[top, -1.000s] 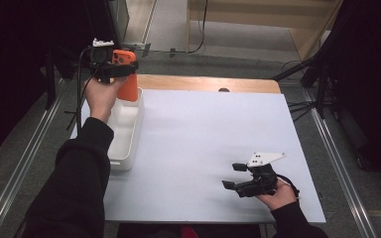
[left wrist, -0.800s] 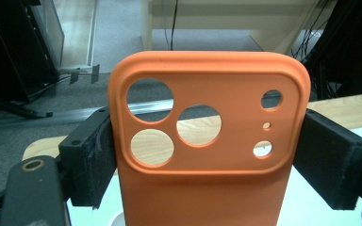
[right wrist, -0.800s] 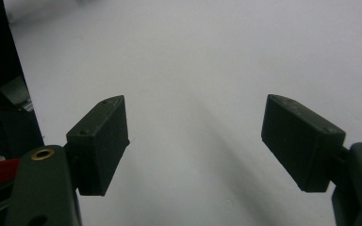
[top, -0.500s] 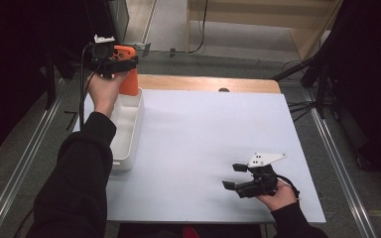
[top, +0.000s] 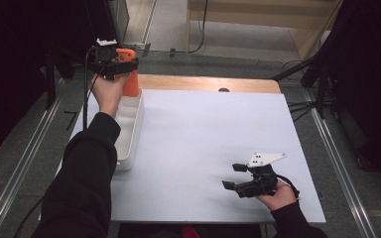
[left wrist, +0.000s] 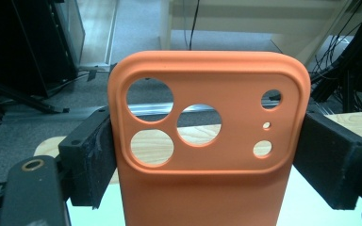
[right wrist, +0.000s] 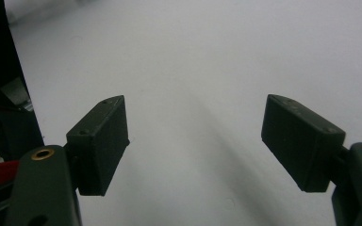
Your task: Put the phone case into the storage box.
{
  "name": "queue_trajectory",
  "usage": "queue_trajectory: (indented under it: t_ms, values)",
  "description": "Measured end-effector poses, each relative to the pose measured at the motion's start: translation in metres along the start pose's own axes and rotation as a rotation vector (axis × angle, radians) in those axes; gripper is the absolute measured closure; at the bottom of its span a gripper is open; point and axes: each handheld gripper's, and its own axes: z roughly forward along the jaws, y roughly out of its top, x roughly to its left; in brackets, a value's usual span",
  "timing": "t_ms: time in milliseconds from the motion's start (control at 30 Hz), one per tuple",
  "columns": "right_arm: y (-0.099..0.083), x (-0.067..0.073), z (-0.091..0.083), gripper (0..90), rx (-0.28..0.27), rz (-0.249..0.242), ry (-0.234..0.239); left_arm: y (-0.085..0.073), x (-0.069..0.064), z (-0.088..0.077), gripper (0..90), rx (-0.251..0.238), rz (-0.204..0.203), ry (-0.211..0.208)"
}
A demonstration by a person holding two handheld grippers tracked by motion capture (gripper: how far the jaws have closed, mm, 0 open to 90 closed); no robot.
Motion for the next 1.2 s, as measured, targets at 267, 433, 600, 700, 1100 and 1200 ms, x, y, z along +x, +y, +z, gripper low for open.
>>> queue_trajectory:
  t_ms: [267,433,600,700,1100,1200]
  values:
    - [0.0,0.0,0.001,22.3,0.004,-0.004,-0.006,-0.01,0.002,0.007,15.7,0.022,0.0,0.003]
    - [0.0,0.001,0.001,22.3,0.006,-0.002,-0.001,-0.017,0.003,0.012,15.6,0.039,0.007,0.011]
    - [0.0,0.001,0.001,22.3,0.005,-0.002,0.0,-0.024,0.005,0.016,15.6,0.054,0.006,0.01]
    - [0.0,0.001,0.002,22.3,0.006,0.0,0.0,-0.027,0.006,0.017,15.5,0.065,0.007,0.014]
    - [0.0,0.001,0.002,22.3,0.009,-0.002,-0.002,-0.037,0.011,0.022,15.5,0.089,0.001,0.016]
    - [0.0,0.001,0.002,22.3,0.008,-0.001,-0.001,-0.04,0.011,0.023,15.4,0.1,0.001,0.009]
